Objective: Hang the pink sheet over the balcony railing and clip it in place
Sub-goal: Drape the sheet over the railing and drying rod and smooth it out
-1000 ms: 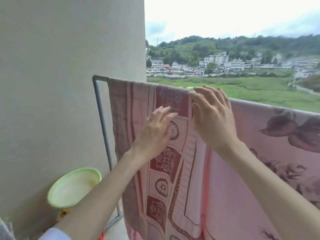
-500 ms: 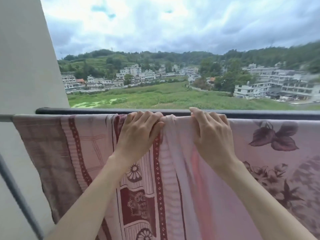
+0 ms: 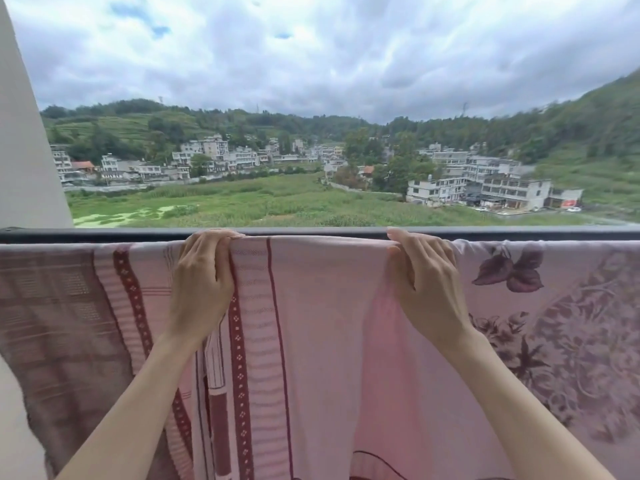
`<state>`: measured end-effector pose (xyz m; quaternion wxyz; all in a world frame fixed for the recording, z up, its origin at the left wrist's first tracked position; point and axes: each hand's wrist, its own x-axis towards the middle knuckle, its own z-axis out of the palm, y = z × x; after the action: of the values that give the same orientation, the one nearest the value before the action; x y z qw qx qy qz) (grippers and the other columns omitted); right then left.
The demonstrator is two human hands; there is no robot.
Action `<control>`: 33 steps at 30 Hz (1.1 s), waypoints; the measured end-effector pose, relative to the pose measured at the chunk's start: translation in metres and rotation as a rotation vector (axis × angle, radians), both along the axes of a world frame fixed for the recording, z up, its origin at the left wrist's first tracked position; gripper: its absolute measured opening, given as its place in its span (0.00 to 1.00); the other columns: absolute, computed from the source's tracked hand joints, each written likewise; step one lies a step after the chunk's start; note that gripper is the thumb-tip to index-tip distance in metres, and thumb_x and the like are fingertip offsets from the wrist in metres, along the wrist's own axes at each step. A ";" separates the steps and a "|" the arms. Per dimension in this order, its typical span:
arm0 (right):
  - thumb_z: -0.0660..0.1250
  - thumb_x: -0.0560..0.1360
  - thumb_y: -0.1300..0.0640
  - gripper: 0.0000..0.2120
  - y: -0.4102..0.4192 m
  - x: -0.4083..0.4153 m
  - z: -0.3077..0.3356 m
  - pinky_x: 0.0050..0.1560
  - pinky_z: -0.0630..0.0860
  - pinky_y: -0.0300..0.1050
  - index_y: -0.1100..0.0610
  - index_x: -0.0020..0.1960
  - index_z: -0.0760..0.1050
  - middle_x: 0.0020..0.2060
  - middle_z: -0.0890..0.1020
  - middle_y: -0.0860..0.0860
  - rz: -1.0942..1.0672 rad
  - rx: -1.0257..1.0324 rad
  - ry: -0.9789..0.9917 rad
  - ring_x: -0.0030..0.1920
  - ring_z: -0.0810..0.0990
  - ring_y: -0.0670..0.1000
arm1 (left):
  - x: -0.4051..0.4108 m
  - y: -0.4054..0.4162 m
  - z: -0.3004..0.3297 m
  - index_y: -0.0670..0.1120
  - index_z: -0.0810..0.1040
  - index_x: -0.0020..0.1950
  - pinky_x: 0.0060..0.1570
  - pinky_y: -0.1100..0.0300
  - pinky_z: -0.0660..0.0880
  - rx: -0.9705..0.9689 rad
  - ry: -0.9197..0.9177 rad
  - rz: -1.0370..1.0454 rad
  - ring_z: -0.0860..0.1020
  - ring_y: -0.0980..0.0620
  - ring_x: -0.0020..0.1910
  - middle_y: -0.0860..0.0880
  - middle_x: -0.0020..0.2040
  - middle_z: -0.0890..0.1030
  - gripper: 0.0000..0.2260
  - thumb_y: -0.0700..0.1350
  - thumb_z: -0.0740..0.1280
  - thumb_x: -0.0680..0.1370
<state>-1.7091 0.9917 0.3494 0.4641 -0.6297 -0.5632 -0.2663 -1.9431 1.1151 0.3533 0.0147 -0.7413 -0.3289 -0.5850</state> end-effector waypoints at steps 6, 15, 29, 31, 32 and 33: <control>0.57 0.73 0.38 0.26 -0.001 0.006 0.002 0.63 0.54 0.45 0.53 0.63 0.73 0.57 0.80 0.49 -0.052 -0.099 -0.053 0.58 0.73 0.55 | 0.008 0.000 0.013 0.44 0.72 0.49 0.33 0.72 0.66 -0.093 -0.217 -0.039 0.70 0.56 0.32 0.55 0.34 0.71 0.08 0.43 0.54 0.81; 0.52 0.77 0.39 0.25 0.034 -0.025 0.016 0.71 0.45 0.59 0.50 0.69 0.65 0.67 0.72 0.47 0.034 -0.241 -0.169 0.68 0.67 0.49 | 0.025 -0.006 0.007 0.50 0.77 0.53 0.51 0.52 0.74 -0.189 -0.174 -0.186 0.77 0.55 0.44 0.56 0.45 0.79 0.09 0.45 0.57 0.80; 0.50 0.75 0.38 0.28 0.104 -0.062 0.007 0.59 0.57 0.47 0.54 0.65 0.70 0.51 0.80 0.49 -0.040 -0.189 -0.167 0.53 0.75 0.54 | -0.003 0.067 0.009 0.55 0.72 0.65 0.60 0.54 0.64 0.025 0.390 -0.036 0.74 0.53 0.55 0.58 0.55 0.78 0.19 0.51 0.65 0.74; 0.50 0.74 0.37 0.29 0.110 -0.056 0.005 0.59 0.57 0.48 0.54 0.63 0.72 0.51 0.80 0.50 -0.076 -0.170 -0.153 0.52 0.75 0.55 | -0.010 0.082 0.008 0.54 0.74 0.64 0.59 0.55 0.64 0.062 0.376 -0.034 0.74 0.52 0.53 0.57 0.54 0.79 0.18 0.51 0.65 0.74; 0.49 0.73 0.36 0.29 0.112 -0.056 0.005 0.59 0.57 0.48 0.54 0.62 0.72 0.51 0.80 0.51 -0.092 -0.169 -0.139 0.53 0.75 0.55 | -0.018 0.090 0.008 0.53 0.75 0.63 0.58 0.58 0.62 0.086 0.374 -0.026 0.75 0.52 0.53 0.56 0.53 0.80 0.17 0.51 0.65 0.74; 0.48 0.73 0.35 0.30 0.114 -0.053 0.006 0.59 0.57 0.49 0.54 0.61 0.73 0.51 0.80 0.52 -0.112 -0.170 -0.117 0.53 0.74 0.55 | -0.025 0.098 0.007 0.52 0.75 0.62 0.56 0.60 0.60 0.105 0.377 -0.019 0.75 0.51 0.52 0.55 0.53 0.80 0.17 0.50 0.65 0.74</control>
<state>-1.7618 1.1054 0.3559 0.3595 -0.6807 -0.5739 -0.2795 -1.9679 1.2131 0.3607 0.1092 -0.8391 -0.2823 -0.4520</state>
